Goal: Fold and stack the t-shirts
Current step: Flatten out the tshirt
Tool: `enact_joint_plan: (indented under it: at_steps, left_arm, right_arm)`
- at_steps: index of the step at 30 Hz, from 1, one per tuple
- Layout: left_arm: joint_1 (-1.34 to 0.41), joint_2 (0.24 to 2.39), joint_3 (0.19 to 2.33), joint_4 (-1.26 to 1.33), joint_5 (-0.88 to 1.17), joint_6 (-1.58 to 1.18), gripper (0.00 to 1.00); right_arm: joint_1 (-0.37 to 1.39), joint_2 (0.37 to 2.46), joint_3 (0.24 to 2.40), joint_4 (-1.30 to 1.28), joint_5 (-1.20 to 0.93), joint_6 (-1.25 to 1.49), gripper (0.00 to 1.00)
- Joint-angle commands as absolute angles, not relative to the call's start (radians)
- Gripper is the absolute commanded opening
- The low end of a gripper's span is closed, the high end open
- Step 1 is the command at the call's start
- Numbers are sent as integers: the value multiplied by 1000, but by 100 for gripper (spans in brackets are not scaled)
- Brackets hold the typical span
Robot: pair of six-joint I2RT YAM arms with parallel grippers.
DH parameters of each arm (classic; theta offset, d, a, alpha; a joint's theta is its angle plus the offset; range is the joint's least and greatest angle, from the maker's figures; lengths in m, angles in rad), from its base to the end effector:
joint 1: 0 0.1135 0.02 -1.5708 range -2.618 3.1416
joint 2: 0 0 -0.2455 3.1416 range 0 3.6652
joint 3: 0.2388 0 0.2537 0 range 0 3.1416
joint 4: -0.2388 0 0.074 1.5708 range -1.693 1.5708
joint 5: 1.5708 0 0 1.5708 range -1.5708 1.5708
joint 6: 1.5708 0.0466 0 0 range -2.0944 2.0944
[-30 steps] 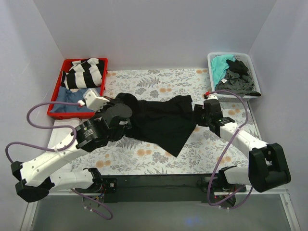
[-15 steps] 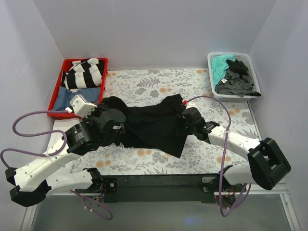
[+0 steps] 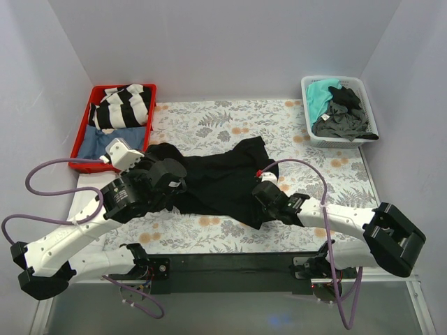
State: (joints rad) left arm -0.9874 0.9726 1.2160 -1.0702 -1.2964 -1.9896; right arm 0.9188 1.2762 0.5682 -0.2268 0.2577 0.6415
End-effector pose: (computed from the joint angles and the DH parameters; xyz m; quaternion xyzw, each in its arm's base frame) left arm 0.1284 -0.1132 0.3703 -0.5492 0.5459 -0.2425 0.5844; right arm 0.1585 0.1881 0.1379 -0.0904 0.9385 0.1313 0.3063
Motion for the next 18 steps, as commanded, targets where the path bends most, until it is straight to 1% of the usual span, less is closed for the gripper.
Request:
enact_joint_plan:
  at_steps: [1,9,12,14,15,17,18]
  left_arm:
    - [-979,971,1195,-1086,-1336,-2071,0]
    - [-976,950,1174,-1089,-1324,-2086,0]
    - [-973,945,1160,-1083,-1321,-2088,0]
    - [-973,946,1160,-1080,-1318,-2088,0]
    - [-971,948,1161,-1083,-1318,-2088,0]
    - [-971,950,1158,-1088,-1316,-2095,0]
    - [-971,948,1158,-1089,-1316,-2095,0]
  right_arm:
    - [979,1313,581,-301,275,712,59]
    - [1094,1388,603,-411,325,799,58]
    - [1106,1437,603,-432,333,822,57]
    - [1111,1459,607,-462,339,836,55]
    - [1112,1480,607,-471,345,839,46]
    - [1115,1499,606,-491,353,853,35]
    - [1114,1514,606,-495,357,857,26]
